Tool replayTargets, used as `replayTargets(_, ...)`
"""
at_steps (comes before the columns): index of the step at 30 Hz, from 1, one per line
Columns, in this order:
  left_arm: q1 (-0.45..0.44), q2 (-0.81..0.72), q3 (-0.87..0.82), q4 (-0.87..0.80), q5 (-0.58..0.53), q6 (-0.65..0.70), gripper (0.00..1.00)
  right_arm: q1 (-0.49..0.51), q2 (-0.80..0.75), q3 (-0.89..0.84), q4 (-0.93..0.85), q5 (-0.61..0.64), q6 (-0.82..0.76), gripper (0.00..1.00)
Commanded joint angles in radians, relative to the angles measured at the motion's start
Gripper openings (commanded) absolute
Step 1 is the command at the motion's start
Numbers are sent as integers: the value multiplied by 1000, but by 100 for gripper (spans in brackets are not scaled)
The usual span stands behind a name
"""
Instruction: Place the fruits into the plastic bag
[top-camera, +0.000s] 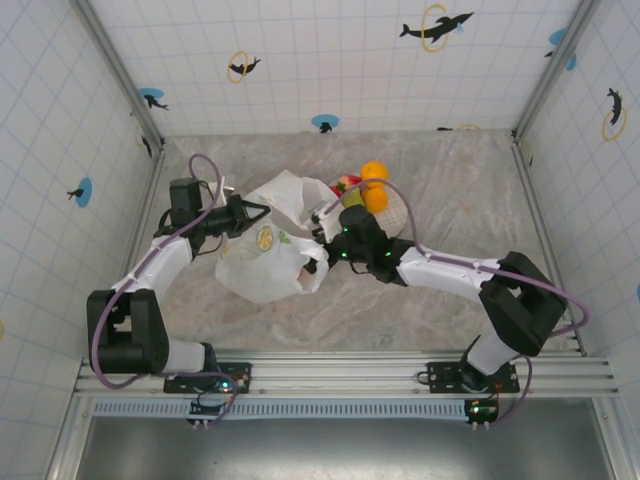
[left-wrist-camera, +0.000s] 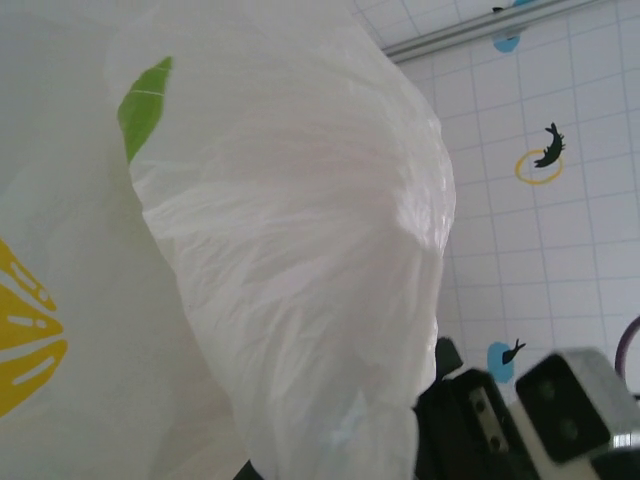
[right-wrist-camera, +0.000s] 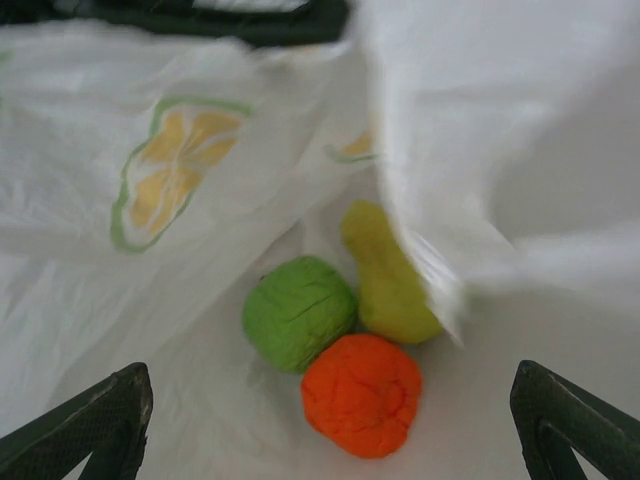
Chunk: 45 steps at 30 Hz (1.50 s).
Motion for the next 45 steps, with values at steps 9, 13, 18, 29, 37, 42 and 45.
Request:
replayTargets(9,7,-34,-7,26,-9,-10,0,176,-45,31,-134,435,-222,95)
replayTargets(13,7,-28,-4,24,28,-5,0,222,-44,31,-133,720,-238,95)
replayTargets(18,6,-31,-1,24,64,18,0,205,-60,22,-152,818,-291,97)
replayTargets(29,3,-46,-9,21,107,62,0,59,-97,32,-223,422,-127,97)
replayTargets(37,3,-67,-8,8,80,70,0,-77,-238,-87,-73,113,30,96)
replayTargets(42,8,-61,11,-74,-23,111,0,-151,-390,-174,12,-33,25,97)
replayTargets(45,24,-68,12,-79,-58,114,0,-220,-441,-196,-10,34,1,99)
